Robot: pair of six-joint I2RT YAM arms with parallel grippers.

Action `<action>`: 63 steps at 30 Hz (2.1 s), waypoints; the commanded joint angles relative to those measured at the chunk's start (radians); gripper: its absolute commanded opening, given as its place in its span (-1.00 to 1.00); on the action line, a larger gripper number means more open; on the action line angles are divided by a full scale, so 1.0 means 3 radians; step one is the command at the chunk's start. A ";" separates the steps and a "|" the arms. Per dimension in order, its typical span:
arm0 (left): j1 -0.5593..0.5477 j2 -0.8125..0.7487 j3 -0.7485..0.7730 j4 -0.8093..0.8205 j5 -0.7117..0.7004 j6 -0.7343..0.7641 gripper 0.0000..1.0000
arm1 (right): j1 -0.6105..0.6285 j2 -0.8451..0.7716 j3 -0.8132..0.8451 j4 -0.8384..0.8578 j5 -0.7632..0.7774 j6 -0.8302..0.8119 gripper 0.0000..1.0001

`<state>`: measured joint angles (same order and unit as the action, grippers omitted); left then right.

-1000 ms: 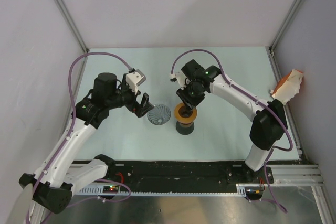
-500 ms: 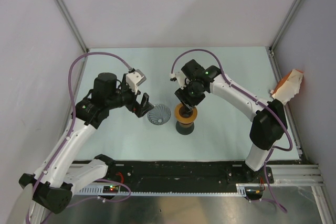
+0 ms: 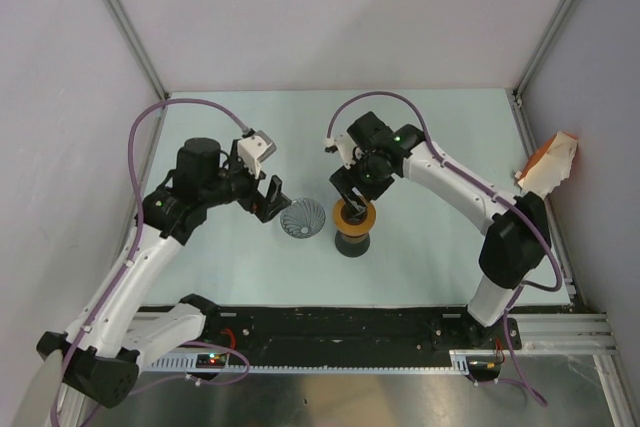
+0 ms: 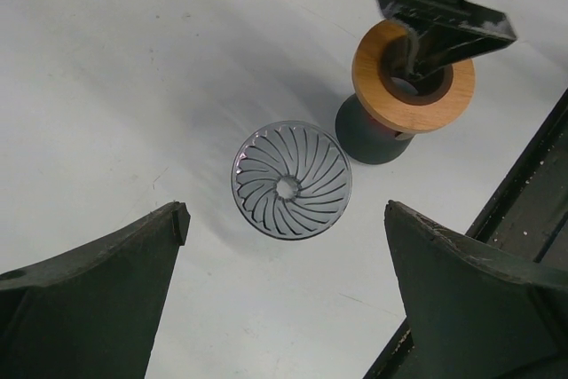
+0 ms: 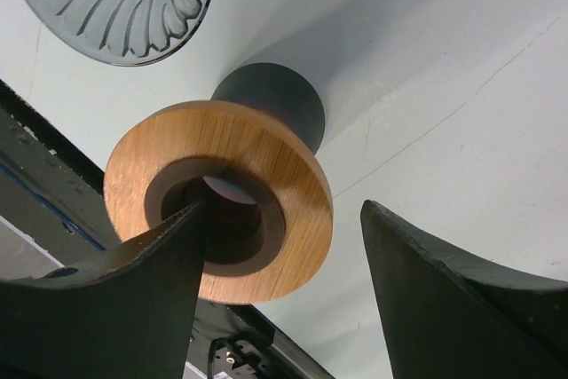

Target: Place the coffee filter in the dripper

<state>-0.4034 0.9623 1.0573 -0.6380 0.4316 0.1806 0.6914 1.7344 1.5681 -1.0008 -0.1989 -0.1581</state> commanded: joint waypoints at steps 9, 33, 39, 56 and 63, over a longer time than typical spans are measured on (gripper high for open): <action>0.0212 0.0028 0.0185 0.0150 -0.0225 -0.0408 0.99 | -0.0632 -0.1195 -0.0062 0.0282 -0.0352 0.0063 0.96; 0.0322 0.1865 0.0008 0.0288 0.0145 -0.0565 0.66 | -0.2179 -0.2531 -0.1566 0.1079 -0.1077 0.0570 0.99; 0.0258 0.1991 -0.0214 0.0389 0.0109 -0.0523 0.28 | -0.2197 -0.2523 -0.1578 0.1091 -0.1262 0.0574 0.99; 0.0229 0.1335 0.0056 -0.0020 0.0017 -0.0560 -0.99 | -0.2190 -0.2631 -0.1572 0.1205 -0.1147 0.0812 0.99; 0.0041 0.0846 0.0605 -0.0290 0.0090 -0.0876 -1.00 | -0.2058 -0.2585 -0.1485 0.1205 -0.1074 0.0741 0.99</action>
<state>-0.3473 1.3159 1.1248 -0.6884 0.4294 -0.0143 0.0463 0.9596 1.0920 -0.6735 -0.5400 0.0753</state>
